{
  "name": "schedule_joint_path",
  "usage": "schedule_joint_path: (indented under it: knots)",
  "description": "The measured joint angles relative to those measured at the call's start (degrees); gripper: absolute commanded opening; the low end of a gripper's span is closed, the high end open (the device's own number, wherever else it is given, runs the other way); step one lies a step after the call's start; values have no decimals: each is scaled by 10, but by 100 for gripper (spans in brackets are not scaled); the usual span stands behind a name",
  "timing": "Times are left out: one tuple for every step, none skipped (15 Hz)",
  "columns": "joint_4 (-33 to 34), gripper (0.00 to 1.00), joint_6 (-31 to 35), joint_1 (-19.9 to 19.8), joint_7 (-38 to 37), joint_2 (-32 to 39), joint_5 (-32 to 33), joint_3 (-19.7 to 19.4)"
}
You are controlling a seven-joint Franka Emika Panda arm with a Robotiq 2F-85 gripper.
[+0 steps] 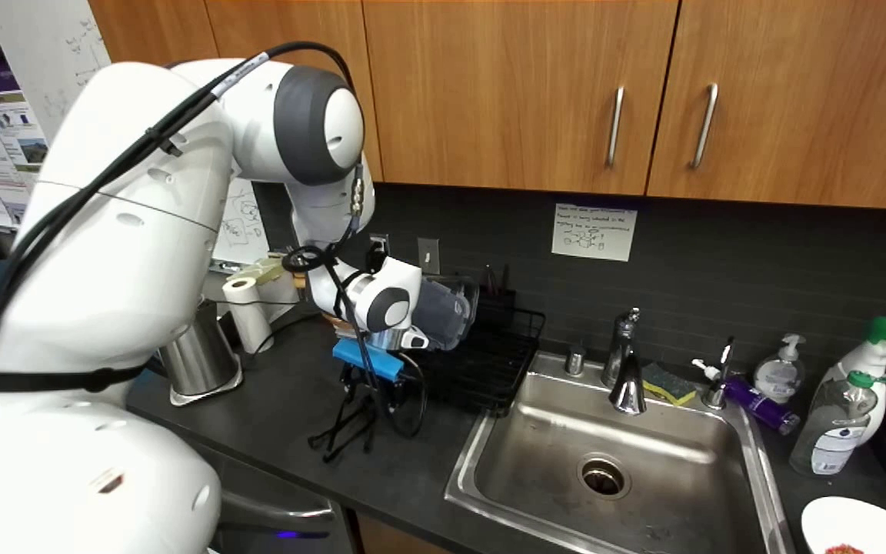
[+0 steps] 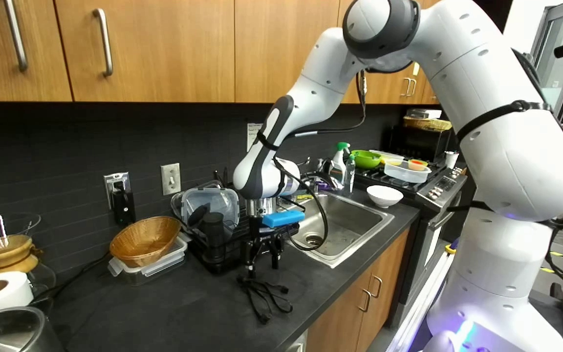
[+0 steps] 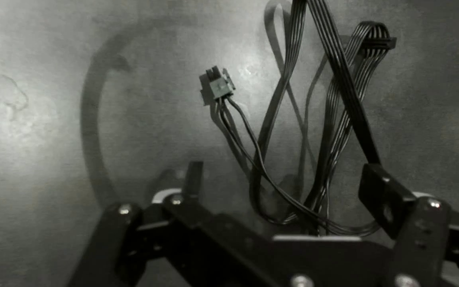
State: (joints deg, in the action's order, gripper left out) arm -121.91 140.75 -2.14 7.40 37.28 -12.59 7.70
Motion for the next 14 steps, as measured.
schedule_joint_path:
  knots:
    - [7,100,-1,3,-2,9,0,0]
    - [12,100,-1,4,-4,18,0,0]
    - [16,100,-1,5,-6,26,0,0]
    - [18,100,-1,5,-6,34,0,0]
    - [20,100,-1,5,-7,41,0,-1]
    - [21,100,-1,5,-7,47,0,-1]
    - [22,100,-1,5,-7,52,0,-2]
    - [25,79,-3,5,-7,54,0,-2]
    - [27,74,-6,5,-8,54,0,-3]
    - [28,68,-7,5,-9,55,0,-3]
    - [30,63,-11,5,-9,54,1,-5]
    - [32,55,-15,5,-10,54,1,-8]
    - [35,48,-21,5,-10,53,2,-11]
    - [37,40,-26,5,-10,53,3,-14]
